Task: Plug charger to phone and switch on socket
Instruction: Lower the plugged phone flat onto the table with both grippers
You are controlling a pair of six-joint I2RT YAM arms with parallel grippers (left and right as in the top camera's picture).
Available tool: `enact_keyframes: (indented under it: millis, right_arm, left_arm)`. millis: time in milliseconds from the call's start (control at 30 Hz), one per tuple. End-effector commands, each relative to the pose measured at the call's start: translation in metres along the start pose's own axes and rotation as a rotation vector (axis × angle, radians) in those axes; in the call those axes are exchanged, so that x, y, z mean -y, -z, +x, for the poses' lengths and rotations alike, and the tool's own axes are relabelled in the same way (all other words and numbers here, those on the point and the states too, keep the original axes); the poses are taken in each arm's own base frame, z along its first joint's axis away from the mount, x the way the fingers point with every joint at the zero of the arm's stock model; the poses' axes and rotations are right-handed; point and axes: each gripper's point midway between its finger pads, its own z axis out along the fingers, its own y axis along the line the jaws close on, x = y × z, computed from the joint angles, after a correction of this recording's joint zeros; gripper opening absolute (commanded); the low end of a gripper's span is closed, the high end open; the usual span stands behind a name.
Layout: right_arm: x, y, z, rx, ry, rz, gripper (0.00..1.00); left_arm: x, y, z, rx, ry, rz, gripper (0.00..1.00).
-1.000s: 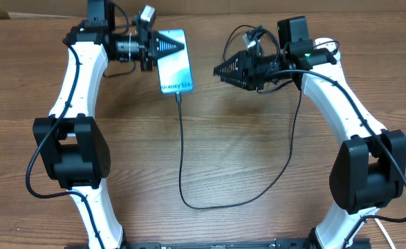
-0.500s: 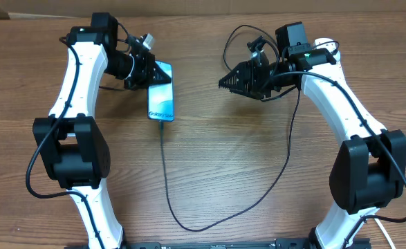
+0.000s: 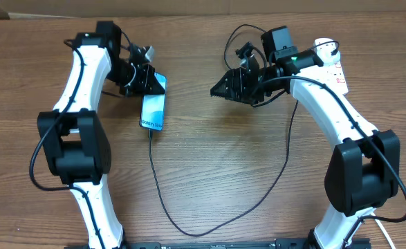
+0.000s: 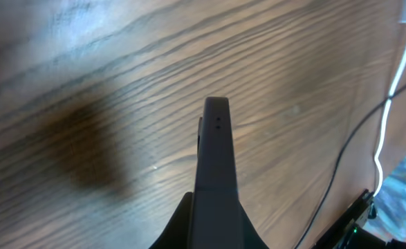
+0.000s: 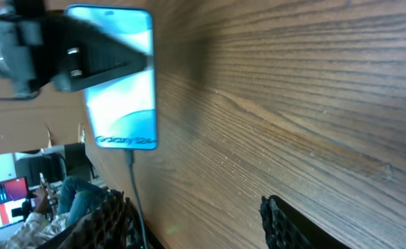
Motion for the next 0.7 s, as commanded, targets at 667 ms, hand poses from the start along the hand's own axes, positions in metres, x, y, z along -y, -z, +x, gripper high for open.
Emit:
enact_keyframes:
  millis: [667]
  right_arm:
    - [0.001,0.001,-0.003,0.007,0.020,0.020,0.62]
  left_arm:
    - [-0.035,-0.051,-0.005,-0.028,0.143,0.017,0.04]
